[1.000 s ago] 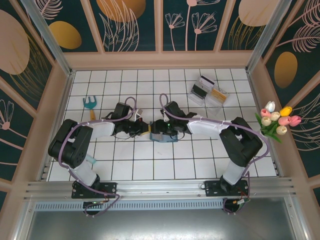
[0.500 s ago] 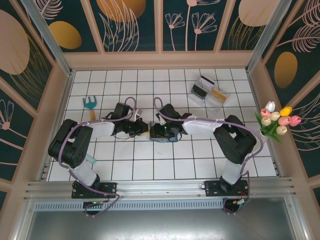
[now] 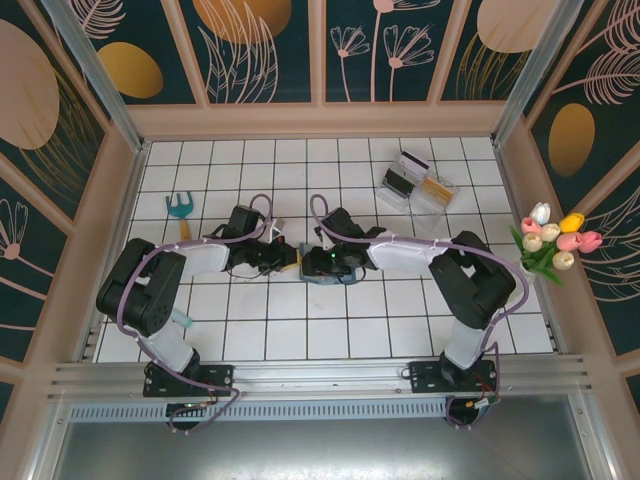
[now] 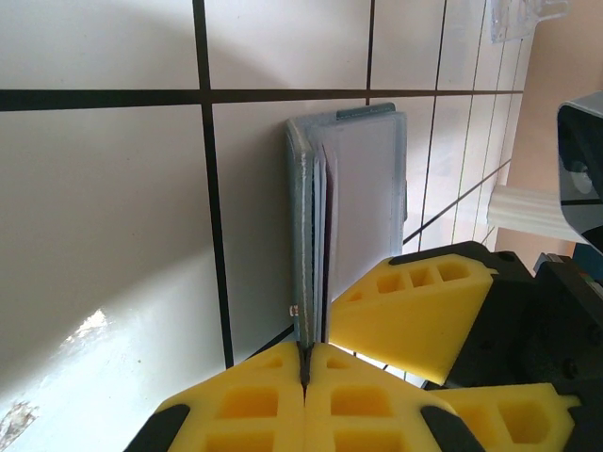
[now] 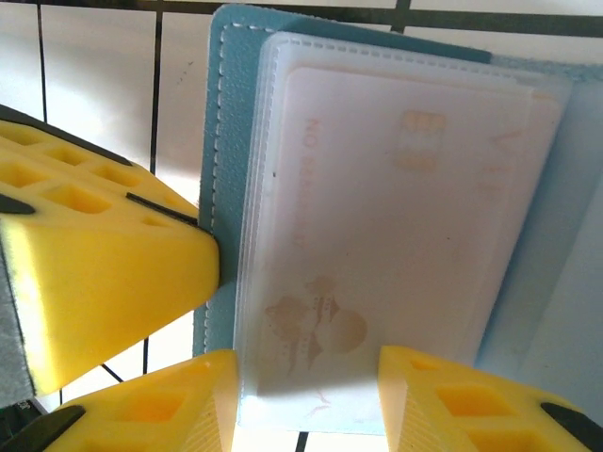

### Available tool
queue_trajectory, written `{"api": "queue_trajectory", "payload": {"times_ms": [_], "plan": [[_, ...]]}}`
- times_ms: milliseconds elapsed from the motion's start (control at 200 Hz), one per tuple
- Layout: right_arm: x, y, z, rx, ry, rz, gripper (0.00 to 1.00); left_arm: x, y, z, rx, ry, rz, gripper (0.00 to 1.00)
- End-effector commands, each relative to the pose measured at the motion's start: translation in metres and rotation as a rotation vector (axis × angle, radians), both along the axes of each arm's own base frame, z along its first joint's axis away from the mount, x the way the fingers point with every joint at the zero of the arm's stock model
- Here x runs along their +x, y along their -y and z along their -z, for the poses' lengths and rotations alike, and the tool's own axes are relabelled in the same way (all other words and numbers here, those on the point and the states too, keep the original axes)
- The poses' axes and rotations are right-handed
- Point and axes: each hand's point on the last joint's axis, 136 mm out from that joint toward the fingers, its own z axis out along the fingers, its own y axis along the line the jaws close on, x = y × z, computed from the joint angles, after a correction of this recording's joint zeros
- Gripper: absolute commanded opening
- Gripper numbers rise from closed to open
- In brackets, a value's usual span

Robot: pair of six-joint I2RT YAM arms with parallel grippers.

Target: Take the credit cards out of the card holder

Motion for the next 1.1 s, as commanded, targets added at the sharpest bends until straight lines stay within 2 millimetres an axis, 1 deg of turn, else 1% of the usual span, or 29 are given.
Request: {"api": "queue_trajectory", "payload": {"times_ms": [0,150,400,651,736,811,941,1091], "plan": [[0.002,0.011,-0.01,0.01,0.009,0.039,0.44,0.002,0.003,-0.006,0.001,0.024,0.019,0.0],[0.004,0.02,-0.012,-0.024,0.021,0.061,0.45,0.003,0.003,-0.007,0.001,0.024,0.019,0.0],[0.009,0.042,-0.015,-0.12,0.047,0.126,0.45,0.003,0.003,-0.006,0.005,0.023,0.019,0.0],[0.011,0.057,-0.025,-0.164,0.076,0.183,0.45,0.003,0.003,-0.005,0.007,0.022,0.02,0.0],[0.013,0.062,-0.024,-0.185,0.08,0.203,0.45,0.003,0.003,-0.006,0.007,0.024,0.019,0.0],[0.016,0.062,-0.021,-0.185,0.077,0.208,0.45,0.003,0.003,-0.006,0.007,0.023,0.02,0.0],[0.019,0.053,-0.02,-0.142,0.068,0.195,0.44,0.003,0.003,-0.007,0.006,0.026,0.021,0.0],[0.023,0.044,-0.022,-0.086,0.063,0.186,0.38,0.001,0.002,-0.005,0.012,0.025,0.021,0.0]]}}
